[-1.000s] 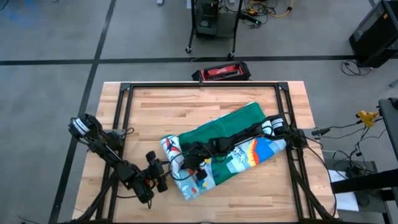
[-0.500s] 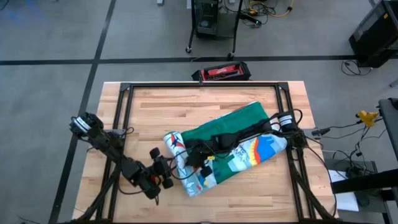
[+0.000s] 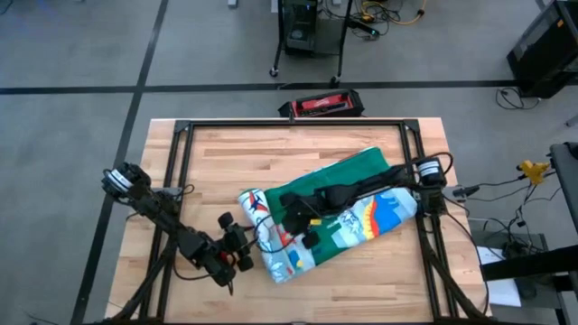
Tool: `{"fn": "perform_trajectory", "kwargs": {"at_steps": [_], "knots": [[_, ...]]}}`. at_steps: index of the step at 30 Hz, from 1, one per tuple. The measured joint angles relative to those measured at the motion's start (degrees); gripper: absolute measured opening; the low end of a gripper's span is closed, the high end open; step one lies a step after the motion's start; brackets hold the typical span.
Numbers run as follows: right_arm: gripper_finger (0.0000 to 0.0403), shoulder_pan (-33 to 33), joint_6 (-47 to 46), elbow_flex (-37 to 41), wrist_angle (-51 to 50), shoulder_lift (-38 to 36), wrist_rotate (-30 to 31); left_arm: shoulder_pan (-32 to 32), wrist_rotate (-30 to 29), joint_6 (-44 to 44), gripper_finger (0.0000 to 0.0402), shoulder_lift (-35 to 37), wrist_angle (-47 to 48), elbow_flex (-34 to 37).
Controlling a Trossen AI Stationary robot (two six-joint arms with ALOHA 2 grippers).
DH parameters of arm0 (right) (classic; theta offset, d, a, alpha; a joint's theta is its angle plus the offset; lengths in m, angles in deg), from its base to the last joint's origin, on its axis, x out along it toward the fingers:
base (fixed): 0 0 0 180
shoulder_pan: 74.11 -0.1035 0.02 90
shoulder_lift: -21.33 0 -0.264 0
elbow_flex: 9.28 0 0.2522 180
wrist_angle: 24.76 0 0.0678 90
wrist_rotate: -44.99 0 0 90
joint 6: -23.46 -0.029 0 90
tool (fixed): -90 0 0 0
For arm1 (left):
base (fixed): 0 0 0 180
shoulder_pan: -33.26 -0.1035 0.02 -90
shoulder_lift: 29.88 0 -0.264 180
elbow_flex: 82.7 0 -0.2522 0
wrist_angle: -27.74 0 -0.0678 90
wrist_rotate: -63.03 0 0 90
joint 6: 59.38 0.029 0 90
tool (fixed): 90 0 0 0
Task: Roll towel
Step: Roll the multi-color dinosaur print towel
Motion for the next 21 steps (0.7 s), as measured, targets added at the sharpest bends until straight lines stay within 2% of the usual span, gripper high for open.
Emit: {"fn": "perform_trajectory", "kwargs": {"at_steps": [6, 9, 16, 21], "knots": [[0.0011, 2.8, -0.8, 0.1, -12.1, -2.8, 0.0, -0.1, 0.0, 0.4, 0.0147, 0.0, -0.1, 0.0], [0.005, 3.0, -0.9, 0.1, -14.1, -2.8, -0.2, -0.1, 0.3, 0.4, 0.0147, 0.0, -0.2, 0.0], [0.0173, 4.0, 2.4, 0.0, -17.3, -2.8, 0.5, -0.2, 1.9, 0.2, 0.0155, 0.0, -0.2, 0.0], [0.0205, 6.2, 1.3, 0.6, -18.9, -2.1, 1.4, -0.2, 1.9, 0.2, 0.0149, 0.0, -0.5, 0.0]]}}
